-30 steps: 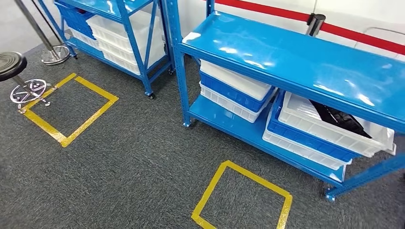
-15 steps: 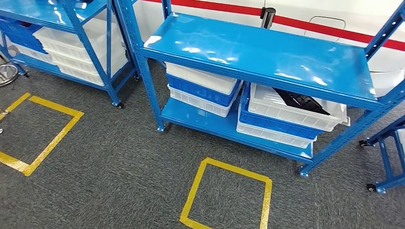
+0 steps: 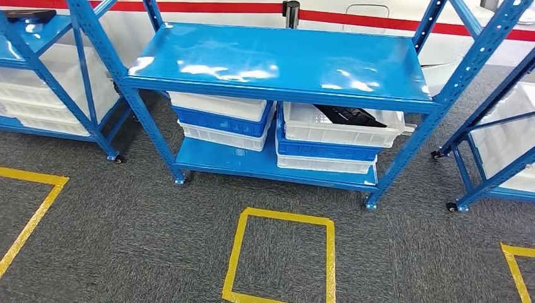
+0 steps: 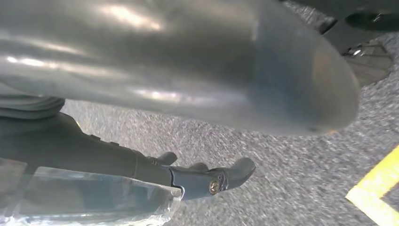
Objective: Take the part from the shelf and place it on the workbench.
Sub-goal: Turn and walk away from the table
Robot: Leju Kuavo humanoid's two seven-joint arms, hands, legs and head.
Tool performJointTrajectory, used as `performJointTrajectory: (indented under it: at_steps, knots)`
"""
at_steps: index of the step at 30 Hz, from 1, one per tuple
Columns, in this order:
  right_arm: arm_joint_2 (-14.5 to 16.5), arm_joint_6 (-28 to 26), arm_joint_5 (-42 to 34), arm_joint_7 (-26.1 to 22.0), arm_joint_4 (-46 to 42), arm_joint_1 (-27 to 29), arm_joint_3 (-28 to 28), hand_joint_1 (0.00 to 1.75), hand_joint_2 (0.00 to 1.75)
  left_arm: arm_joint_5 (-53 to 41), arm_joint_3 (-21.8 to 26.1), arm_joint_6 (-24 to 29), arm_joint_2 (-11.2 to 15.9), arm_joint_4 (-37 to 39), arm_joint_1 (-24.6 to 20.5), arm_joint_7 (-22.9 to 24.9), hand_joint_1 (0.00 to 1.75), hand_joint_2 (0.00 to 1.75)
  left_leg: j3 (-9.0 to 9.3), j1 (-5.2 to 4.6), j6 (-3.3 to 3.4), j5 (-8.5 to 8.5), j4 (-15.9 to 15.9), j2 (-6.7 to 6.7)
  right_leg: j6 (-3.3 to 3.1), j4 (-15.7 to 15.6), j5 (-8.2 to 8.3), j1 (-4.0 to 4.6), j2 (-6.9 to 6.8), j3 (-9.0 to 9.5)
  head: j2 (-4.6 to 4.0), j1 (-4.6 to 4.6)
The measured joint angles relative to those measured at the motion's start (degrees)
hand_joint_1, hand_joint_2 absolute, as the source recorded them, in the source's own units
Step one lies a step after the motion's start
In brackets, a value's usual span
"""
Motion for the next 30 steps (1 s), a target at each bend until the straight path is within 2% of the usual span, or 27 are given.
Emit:
performJointTrajectory:
  at_steps: [1, 2, 3, 4, 5, 6, 7, 9, 10, 11, 13, 14, 15, 17, 18, 19, 20, 21, 22, 23, 24, 25, 26, 27, 29, 30]
  knots:
    - [0.0, 0.0, 0.0, 0.0, 0.0, 0.0, 0.0, 0.0, 0.0, 0.0, 0.0, 0.0, 0.0, 0.0, 0.0, 0.0, 0.0, 0.0, -1.08, 0.13, -0.13, -1.64, 2.5, -1.65, -0.39, 0.0, 0.07, -0.09, 0.58, 0.1, 0.0, -0.04]
    - [0.0, 0.0, 0.0, 0.1, 0.0, 0.0, 0.0, 0.0, 0.0, 0.0, 0.0, 0.0, 0.0, 0.0, 0.0, 0.0, 0.0, 0.0, -2.83, 0.13, -0.11, -3.69, 6.3, -3.3, -0.69, 0.0, 0.08, 0.09, 1.16, 0.05, 0.0, -0.08]
    - [0.1, 0.0, 0.0, 0.1, 0.0, -0.1, 0.0, 0.0, 0.0, 0.0, 0.0, 0.0, 0.0, 0.1, 0.1, 0.1, 0.0, 0.0, -4.94, 0.09, -0.03, -5.58, 10.5, -4.37, -1.01, 0.0, 0.12, 0.28, 1.87, 0.02, 0.0, -0.1]
    - [0.1, 0.0, 0.0, 0.1, 0.0, -0.1, 0.0, 0.0, 0.0, 0.0, 0.0, 0.0, 0.0, 0.1, 0.2, 0.1, 0.0, 0.0, -6.65, 0.04, 0.08, -6.54, 13.7, -4.86, -1.16, 0.0, 0.14, 0.46, 2.68, 0.02, 0.0, -0.1]
    - [0.1, 0.0, 0.0, 0.1, 0.0, -0.1, 0.0, 0.0, 0.0, 0.0, 0.0, 0.0, 0.0, 0.1, 0.3, 0.2, 0.0, 0.0, -7.69, 0.01, 0.26, -6.4, 15.2, -5.13, -1.24, 0.0, 0.15, 0.64, 3.57, 0.06, 0.0, -0.11]
    - [0.1, 0.0, 0.0, 0.1, 0.0, 0.0, 0.0, 0.0, 0.0, 0.0, 0.0, 0.0, 0.0, 0.1, 0.3, 0.2, 0.0, 0.0, -7.61, 0.0, 0.53, -5.0, 14.3, -5.32, -1.28, 0.0, 0.17, 0.77, 4.45, 0.14, 0.0, -0.11]
    - [0.1, 0.0, 0.0, 0.2, 0.0, 0.0, 0.0, 0.0, 0.0, 0.0, 0.0, 0.0, 0.0, 0.1, 0.3, 0.2, 0.0, 0.0, -6.46, -0.02, 0.91, -2.67, 11.2, -5.87, -1.27, 0.0, 0.18, 0.87, 5.33, 0.26, 0.0, -0.11]
    - [0.2, 0.0, 0.1, 0.3, 0.0, 0.0, 0.0, 0.0, 0.0, 0.0, 0.0, 0.0, 0.1, 0.2, 0.4, 0.2, 0.0, 0.0, -3.5, -0.01, 1.85, 1.34, 3.7, -8.97, -1.18, 0.1, 0.2, 1.07, 6.83, 0.27, 0.0, -0.09]
    - [0.3, 0.0, 0.2, 0.3, 0.0, -0.1, 0.0, 0.0, 0.0, 0.0, 0.0, 0.0, 0.2, 0.2, 0.4, 0.2, 0.0, 0.0, -2.5, -0.08, 2.15, 2.27, 1.2, -10.32, -1.02, 0.2, 0.27, 1.05, 7.52, 0.1, 0.0, -0.09]
    - [0.4, 0.0, 0.2, 0.4, 0.0, -0.1, 0.0, 0.0, 0.0, 0.0, 0.0, 0.0, 0.2, 0.2, 0.5, 0.2, 0.0, 0.0, -2.12, -0.25, 2.36, 2.39, 0.1, -11.09, -0.72, 0.2, 0.38, 1.0, 8.17, -0.18, 0.0, -0.09]
    - [0.3, -0.1, 0.2, 0.6, 0.0, 0.0, 0.0, 0.0, 0.0, 0.0, 0.0, -0.1, 0.2, 0.2, 0.4, 0.2, 0.0, 0.0, -1.81, -0.49, 2.71, 2.56, -0.7, -9.94, 0.14, 0.1, 0.72, 0.81, 9.53, -0.74, 0.0, -0.14]
    - [0.3, -0.2, 0.2, 0.6, 0.0, 0.1, 0.0, 0.0, 0.0, 0.0, 0.0, -0.2, 0.1, 0.2, 0.4, 0.2, 0.0, 0.0, -1.54, -0.55, 2.95, 2.89, -1.3, -9.18, 0.49, 0.4, 0.68, 0.85, 9.04, -1.11, 0.0, -0.16]
    - [0.2, -0.3, 0.3, 0.6, 0.0, 0.2, 0.0, 0.0, 0.0, 0.0, 0.0, -0.3, 0.0, 0.1, 0.4, 0.2, 0.0, 0.0, -1.25, -0.49, 3.27, 3.26, -1.9, -8.39, 0.63, 1.4, 0.12, 0.92, 7.66, -1.78, 0.0, -0.05]
    - [0.0, -0.7, 0.6, 0.7, 0.0, 0.0, 0.0, 0.0, 0.0, 0.0, 0.0, -0.7, -0.1, 0.1, 0.4, 0.3, 0.0, 0.0, -0.92, -0.61, 3.61, 3.63, -2.6, -6.77, 0.44, 6.8, -2.7, 1.01, 3.78, -4.61, 0.0, 0.19]
    - [0.0, -1.1, 0.9, 0.7, 0.0, -0.1, 0.0, 0.0, 0.0, 0.1, 0.0, -1.1, -0.2, 0.1, 0.5, 0.4, 0.0, 0.0, -0.94, -0.68, 3.73, 3.64, -2.6, -5.98, 0.36, 10.5, -4.44, 0.97, 2.63, -6.45, 0.0, 0.31]
    - [-0.1, -1.5, 1.1, 0.8, 0.0, -0.1, 0.0, 0.0, 0.0, 0.1, 0.0, -1.6, -0.2, 0.1, 0.6, 0.5, 0.0, 0.0, -0.99, -0.75, 3.71, 3.62, -2.6, -5.29, 0.45, 13.7, -5.69, 0.9, 2.16, -7.92, 0.0, 0.31]
    - [-0.2, -1.9, 1.3, 0.9, 0.0, 0.0, 0.0, 0.0, 0.0, 0.1, 0.0, -2.0, -0.2, 0.1, 0.6, 0.6, 0.0, 0.0, -1.02, -0.77, 3.67, 3.6, -2.6, -4.77, 0.76, 15.4, -6.15, 0.8, 1.95, -8.5, 0.0, 0.31]
    - [-0.2, -2.2, 1.3, 1.1, 0.0, 0.1, 0.0, 0.0, 0.0, 0.1, 0.0, -2.3, -0.3, 0.1, 0.6, 0.6, 0.0, 0.0, -1.03, -0.74, 3.61, 3.56, -2.6, -4.4, 1.25, 14.7, -5.71, 0.66, 1.81, -7.84, 0.0, 0.31]
    - [-0.3, -2.3, 1.3, 1.2, 0.0, 0.2, 0.0, 0.0, 0.0, 0.1, -0.1, -2.5, -0.4, 0.1, 0.5, 0.7, 0.0, 0.0, -0.97, -0.68, 3.49, 3.52, -2.5, -4.16, 1.8, 11.8, -4.58, 0.5, 1.67, -6.0, 0.0, 0.32]
    - [-0.4, -2.4, 1.3, 1.2, 0.0, 0.2, 0.0, 0.0, 0.0, 0.1, -0.1, -2.5, -0.5, 0.1, 0.5, 0.7, 0.0, 0.0, -0.88, -0.64, 3.31, 3.45, -2.5, -3.99, 2.27, 7.6, -3.22, 0.31, 1.43, -3.41, 0.0, 0.33]
    - [-0.5, -2.5, 1.3, 1.2, 0.0, 0.1, 0.0, 0.0, 0.0, 0.1, -0.1, -2.6, -0.5, 0.1, 0.5, 0.7, 0.0, 0.0, -0.8, -0.74, 2.98, 3.28, -2.4, -3.87, 2.42, 3.6, -2.01, 0.34, 1.19, -1.16, 0.0, 0.33]
    - [-0.5, -2.5, 1.4, 1.2, 0.0, 0.1, 0.0, 0.0, 0.0, 0.1, -0.1, -2.6, -0.6, 0.1, 0.5, 0.7, 0.0, 0.0, -0.72, -0.87, 2.62, 3.1, -2.3, -3.79, 2.24, 0.8, -1.18, 0.38, 1.01, 0.49, 0.0, 0.29]
    - [-0.5, -2.6, 1.4, 1.2, 0.0, 0.1, 0.0, 0.0, 0.0, 0.1, -0.1, -2.7, -0.6, 0.1, 0.4, 0.8, 0.0, 0.44, -0.67, -1.01, 2.44, 2.82, -2.1, -3.75, 1.9, -0.6, -0.75, 0.26, 0.91, 1.36, 0.0, 0.24]
    - [-0.5, -2.8, 1.5, 1.4, 0.0, 0.1, 0.1, 0.0, 0.0, 0.0, -0.1, -2.9, -0.6, 0.1, 0.4, 1.0, 0.0, 0.87, -0.66, -1.1, 2.73, 2.67, -2.0, -3.75, 1.53, -0.9, -0.58, 0.26, 0.92, 1.51, 0.0, 0.15]
    - [-0.5, -3.2, 1.7, 1.7, 0.0, 0.1, 0.1, 0.0, 0.0, -0.1, -0.3, -3.3, -0.6, 0.1, 0.4, 1.3, 0.0, 1.75, -0.64, -0.95, 3.61, 2.66, -1.9, -3.78, 1.24, -1.0, -0.45, 0.1, 0.98, 1.67, 0.0, 0.07]
    - [-0.5, -3.4, 1.9, 1.8, 0.0, 0.1, 0.1, 0.0, 0.44, -0.1, -0.4, -3.5, -0.6, 0.1, 0.4, 1.5, 0.0, 1.75, -0.63, -0.84, 3.91, 2.81, -2.0, -3.8, 1.17, -1.0, -0.44, 0.29, 0.99, 1.66, 0.0, 0.05]
